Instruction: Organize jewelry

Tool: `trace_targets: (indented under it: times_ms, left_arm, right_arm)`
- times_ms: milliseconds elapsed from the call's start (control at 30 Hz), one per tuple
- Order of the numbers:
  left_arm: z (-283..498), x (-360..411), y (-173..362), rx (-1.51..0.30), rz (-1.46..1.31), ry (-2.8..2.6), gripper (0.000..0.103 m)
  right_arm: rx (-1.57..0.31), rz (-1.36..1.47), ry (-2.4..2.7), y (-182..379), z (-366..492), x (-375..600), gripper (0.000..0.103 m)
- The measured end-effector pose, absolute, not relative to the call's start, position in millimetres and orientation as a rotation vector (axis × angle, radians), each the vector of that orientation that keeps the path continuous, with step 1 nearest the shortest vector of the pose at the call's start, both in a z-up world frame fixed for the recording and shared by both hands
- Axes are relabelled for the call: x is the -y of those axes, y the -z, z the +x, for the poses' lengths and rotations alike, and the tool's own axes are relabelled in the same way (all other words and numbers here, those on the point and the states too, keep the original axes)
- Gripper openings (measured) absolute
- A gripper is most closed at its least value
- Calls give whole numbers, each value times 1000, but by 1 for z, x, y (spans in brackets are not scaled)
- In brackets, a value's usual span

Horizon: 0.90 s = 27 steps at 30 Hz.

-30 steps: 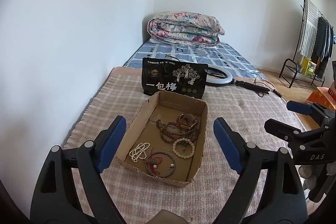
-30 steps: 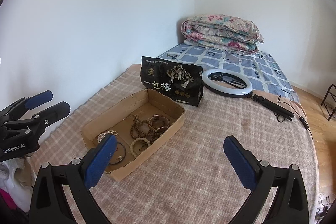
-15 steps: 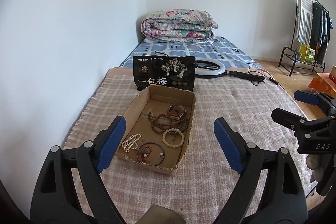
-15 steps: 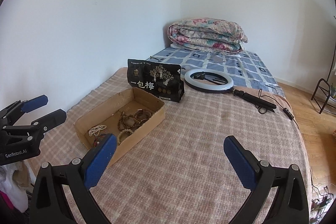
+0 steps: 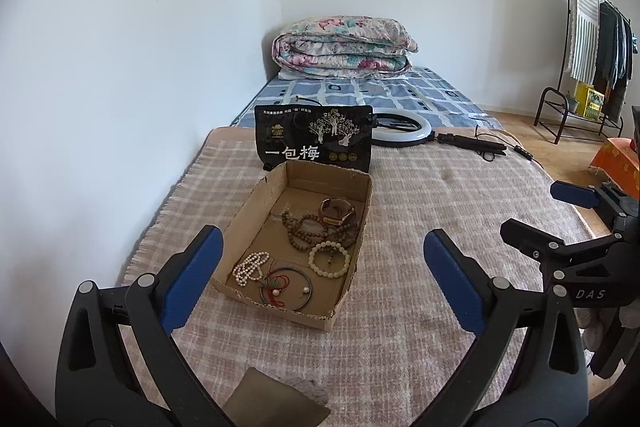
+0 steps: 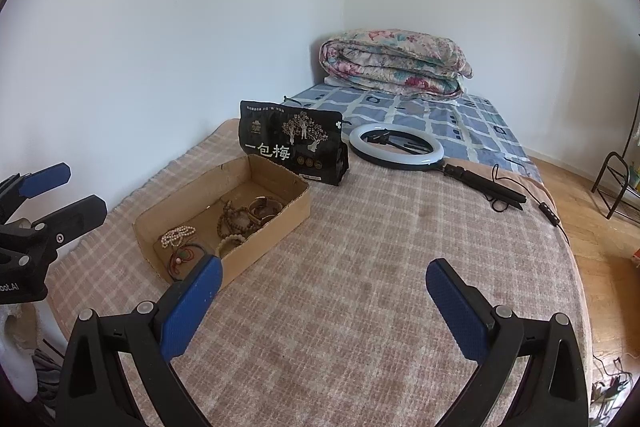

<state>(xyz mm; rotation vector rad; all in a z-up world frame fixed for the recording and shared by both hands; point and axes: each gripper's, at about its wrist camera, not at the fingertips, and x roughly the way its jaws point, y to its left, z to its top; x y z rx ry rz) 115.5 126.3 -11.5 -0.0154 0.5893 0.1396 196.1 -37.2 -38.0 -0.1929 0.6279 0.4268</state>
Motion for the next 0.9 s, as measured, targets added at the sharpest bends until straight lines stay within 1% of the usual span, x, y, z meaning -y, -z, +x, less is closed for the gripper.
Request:
trace_targets:
  times_ms: [900]
  left_arm:
    - [113,-124,14,-595,-11,-138,102]
  right_arm:
    - [-640,-189,-429,41,199,37,103]
